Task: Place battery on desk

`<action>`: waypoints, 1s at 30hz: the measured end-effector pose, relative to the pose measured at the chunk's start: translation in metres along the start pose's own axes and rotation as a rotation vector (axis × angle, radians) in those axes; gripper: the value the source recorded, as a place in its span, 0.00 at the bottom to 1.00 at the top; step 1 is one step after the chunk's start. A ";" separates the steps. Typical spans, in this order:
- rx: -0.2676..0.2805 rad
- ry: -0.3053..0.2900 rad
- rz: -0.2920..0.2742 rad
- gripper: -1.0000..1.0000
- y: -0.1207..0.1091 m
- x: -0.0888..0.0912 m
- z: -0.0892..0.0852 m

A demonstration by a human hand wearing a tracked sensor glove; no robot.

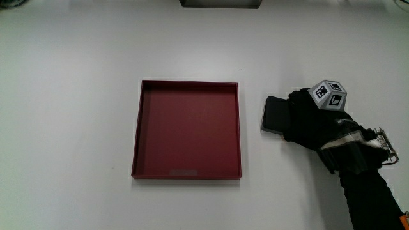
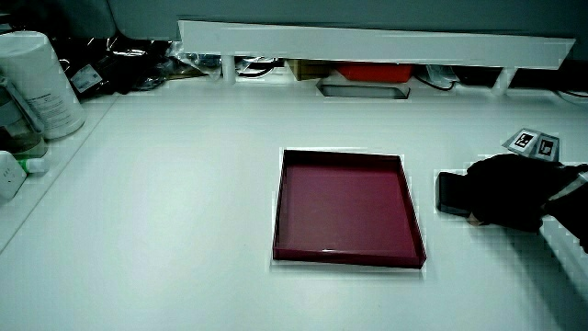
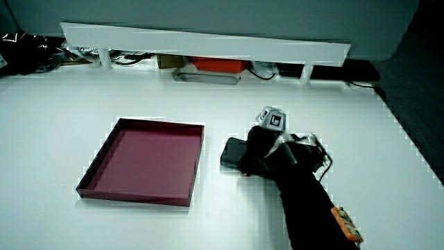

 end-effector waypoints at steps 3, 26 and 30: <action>-0.006 0.027 -0.020 0.50 0.005 0.007 -0.005; -0.009 -0.155 -0.023 0.08 -0.011 -0.009 0.024; 0.049 -0.164 0.000 0.00 -0.034 -0.028 0.064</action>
